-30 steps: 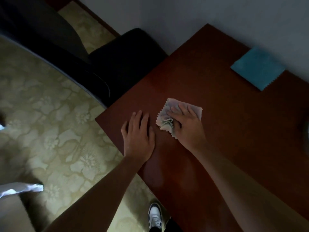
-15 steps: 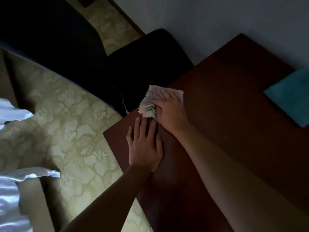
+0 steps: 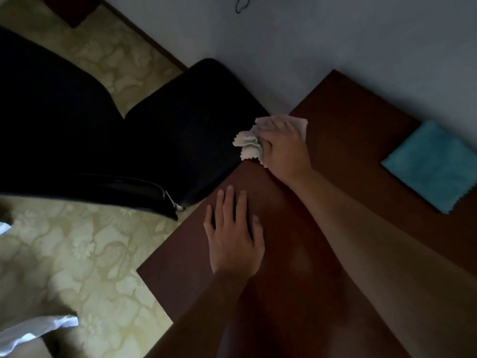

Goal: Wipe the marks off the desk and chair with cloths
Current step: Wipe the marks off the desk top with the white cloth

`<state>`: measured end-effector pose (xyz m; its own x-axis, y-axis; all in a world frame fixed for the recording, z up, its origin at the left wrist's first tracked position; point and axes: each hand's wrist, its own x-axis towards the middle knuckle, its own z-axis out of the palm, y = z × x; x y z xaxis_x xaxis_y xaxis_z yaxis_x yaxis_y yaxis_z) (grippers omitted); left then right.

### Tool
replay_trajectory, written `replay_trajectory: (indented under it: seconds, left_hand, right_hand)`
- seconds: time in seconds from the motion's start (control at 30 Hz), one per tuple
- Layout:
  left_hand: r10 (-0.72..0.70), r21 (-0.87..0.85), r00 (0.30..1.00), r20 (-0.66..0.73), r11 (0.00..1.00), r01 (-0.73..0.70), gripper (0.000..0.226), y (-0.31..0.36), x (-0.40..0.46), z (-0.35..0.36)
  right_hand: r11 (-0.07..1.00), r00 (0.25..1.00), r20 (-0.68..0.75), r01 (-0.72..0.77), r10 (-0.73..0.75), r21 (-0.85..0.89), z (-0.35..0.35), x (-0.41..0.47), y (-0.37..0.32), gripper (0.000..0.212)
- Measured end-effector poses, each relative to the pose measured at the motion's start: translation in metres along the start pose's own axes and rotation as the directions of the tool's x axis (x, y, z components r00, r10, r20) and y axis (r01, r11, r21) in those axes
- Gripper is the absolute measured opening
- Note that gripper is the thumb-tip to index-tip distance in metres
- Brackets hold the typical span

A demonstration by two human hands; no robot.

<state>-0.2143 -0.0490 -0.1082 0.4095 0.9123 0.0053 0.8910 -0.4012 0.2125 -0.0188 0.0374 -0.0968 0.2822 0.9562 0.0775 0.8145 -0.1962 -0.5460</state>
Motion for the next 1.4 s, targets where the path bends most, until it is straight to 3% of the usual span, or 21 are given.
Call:
replay_trajectory:
  seconds: [0.1, 0.33, 0.5, 0.7, 0.87, 0.97, 1.07, 1.23, 1.4]
  left_hand:
    - [0.006, 0.010, 1.000, 0.016, 1.000, -0.006, 0.055, 0.001, 0.001, -0.002]
    - [0.029, 0.011, 1.000, -0.008, 1.000, -0.029, 0.056, -0.003, 0.006, -0.002]
    - [0.050, -0.016, 0.999, 0.008, 0.999, -0.050, 0.061, 0.002, 0.004, -0.009]
    - [0.304, -0.088, 0.953, 0.012, 0.949, -0.302, 0.053, 0.041, -0.013, -0.008]
    - [0.555, -0.181, 0.831, 0.023, 0.820, -0.543, 0.047, 0.128, -0.084, 0.013]
    - [0.624, -0.225, 0.781, 0.028, 0.765, -0.604, 0.046, 0.159, -0.131, 0.023]
    - [0.623, -0.235, 0.782, 0.013, 0.762, -0.603, 0.045, 0.164, -0.139, 0.023]
    - [0.596, -0.224, 0.796, 0.106, 0.794, -0.565, 0.046, 0.159, -0.169, 0.020]
    - [0.573, -0.234, 0.799, 0.183, 0.814, -0.531, 0.046, 0.160, -0.204, 0.005]
  right_hand:
    - [0.999, 0.995, -0.095, -0.013, 0.017, 0.042, -0.001, -0.006, -0.008, 0.029]
    - [0.997, 0.990, -0.129, -0.056, 0.061, 0.045, -0.003, -0.057, -0.015, 0.033]
    - [0.986, 0.974, -0.155, -0.163, 0.164, 0.020, -0.023, -0.126, 0.008, 0.034]
    - [0.964, 0.939, -0.226, -0.264, 0.260, 0.012, -0.055, -0.213, 0.043, 0.037]
    - [0.931, 0.903, -0.243, -0.365, 0.355, 0.003, -0.085, -0.284, 0.080, 0.036]
    - [0.892, 0.850, -0.292, -0.451, 0.438, 0.025, -0.102, -0.343, 0.095, 0.037]
    - [0.870, 0.817, -0.316, -0.490, 0.482, 0.059, -0.107, -0.390, 0.082, 0.038]
    - [0.847, 0.780, -0.343, -0.519, 0.523, 0.111, -0.084, -0.479, 0.037, 0.038]
    - [0.876, 0.827, -0.303, -0.478, 0.473, 0.062, -0.061, -0.529, -0.003, 0.037]
